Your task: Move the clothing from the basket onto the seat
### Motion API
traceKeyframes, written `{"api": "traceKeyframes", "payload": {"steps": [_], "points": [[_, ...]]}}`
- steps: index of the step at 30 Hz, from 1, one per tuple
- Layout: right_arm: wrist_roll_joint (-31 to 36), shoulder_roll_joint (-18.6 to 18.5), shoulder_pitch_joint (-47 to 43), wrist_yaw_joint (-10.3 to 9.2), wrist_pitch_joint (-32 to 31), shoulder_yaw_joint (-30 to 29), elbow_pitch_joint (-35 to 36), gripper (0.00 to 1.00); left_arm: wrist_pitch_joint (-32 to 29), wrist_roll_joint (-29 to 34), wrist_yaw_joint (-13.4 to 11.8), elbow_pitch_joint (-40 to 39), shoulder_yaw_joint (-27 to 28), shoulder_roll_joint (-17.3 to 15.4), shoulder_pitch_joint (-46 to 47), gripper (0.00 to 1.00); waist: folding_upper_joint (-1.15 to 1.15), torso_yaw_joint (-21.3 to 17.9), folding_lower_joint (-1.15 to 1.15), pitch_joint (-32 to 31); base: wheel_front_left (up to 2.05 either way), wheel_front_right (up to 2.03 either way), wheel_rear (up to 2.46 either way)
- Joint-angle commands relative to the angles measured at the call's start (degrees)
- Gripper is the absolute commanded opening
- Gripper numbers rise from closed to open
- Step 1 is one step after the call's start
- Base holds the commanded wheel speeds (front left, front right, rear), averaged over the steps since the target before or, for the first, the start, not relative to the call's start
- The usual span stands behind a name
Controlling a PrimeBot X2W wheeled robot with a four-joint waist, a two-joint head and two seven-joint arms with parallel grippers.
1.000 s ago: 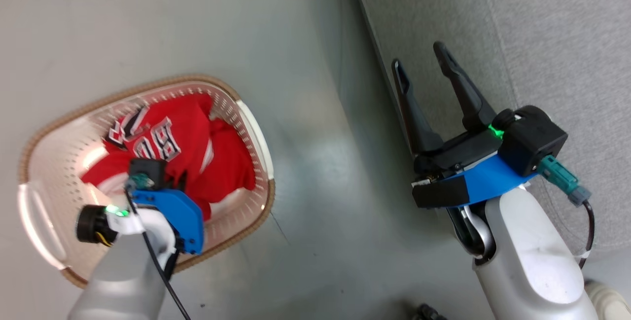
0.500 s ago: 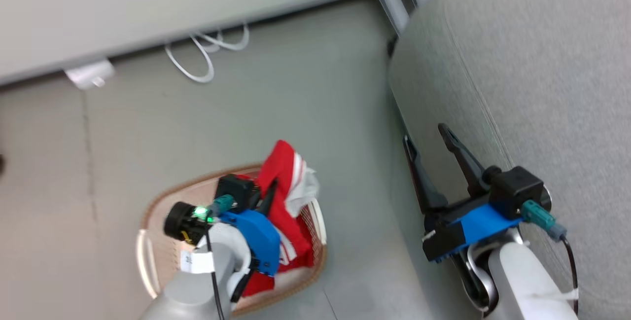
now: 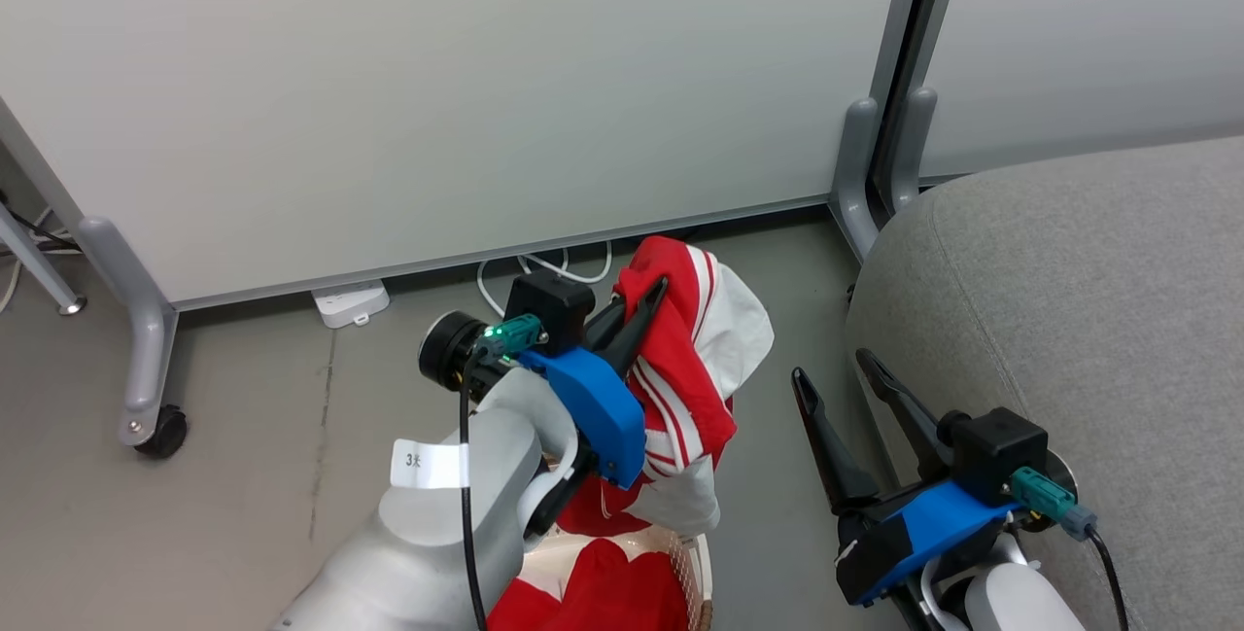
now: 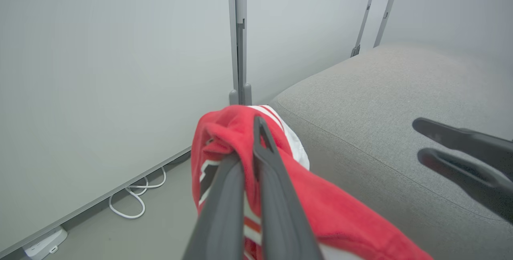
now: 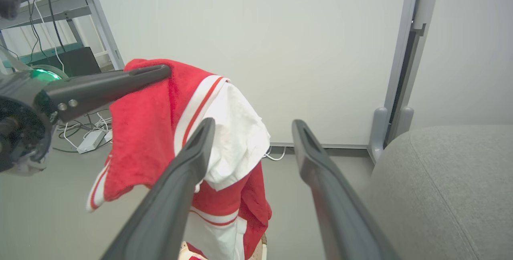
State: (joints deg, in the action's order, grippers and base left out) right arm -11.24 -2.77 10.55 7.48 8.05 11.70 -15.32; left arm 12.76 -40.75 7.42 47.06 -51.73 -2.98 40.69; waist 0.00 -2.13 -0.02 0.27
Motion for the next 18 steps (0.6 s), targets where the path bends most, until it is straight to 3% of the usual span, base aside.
{"api": "traceKeyframes", "payload": {"steps": [1, 18], "points": [[-0.23, -0.20, -0.90, 0.03, -0.37, 0.31, 0.57, 1.00, -0.11, -0.74, 0.05, -0.23, -0.52, 0.00, 1.70, 0.00, 0.00, 0.51, 0.02, -1.26, 0.00, 0.00, 0.00], [2.43, -0.20, -2.44, 0.03, -2.76, 3.56, 0.24, 1.00, 0.88, -5.28, 0.04, 1.71, -3.93, 0.10, 4.58, 0.00, 0.00, 0.24, 0.02, -1.63, 0.00, 0.00, 0.00]]}}
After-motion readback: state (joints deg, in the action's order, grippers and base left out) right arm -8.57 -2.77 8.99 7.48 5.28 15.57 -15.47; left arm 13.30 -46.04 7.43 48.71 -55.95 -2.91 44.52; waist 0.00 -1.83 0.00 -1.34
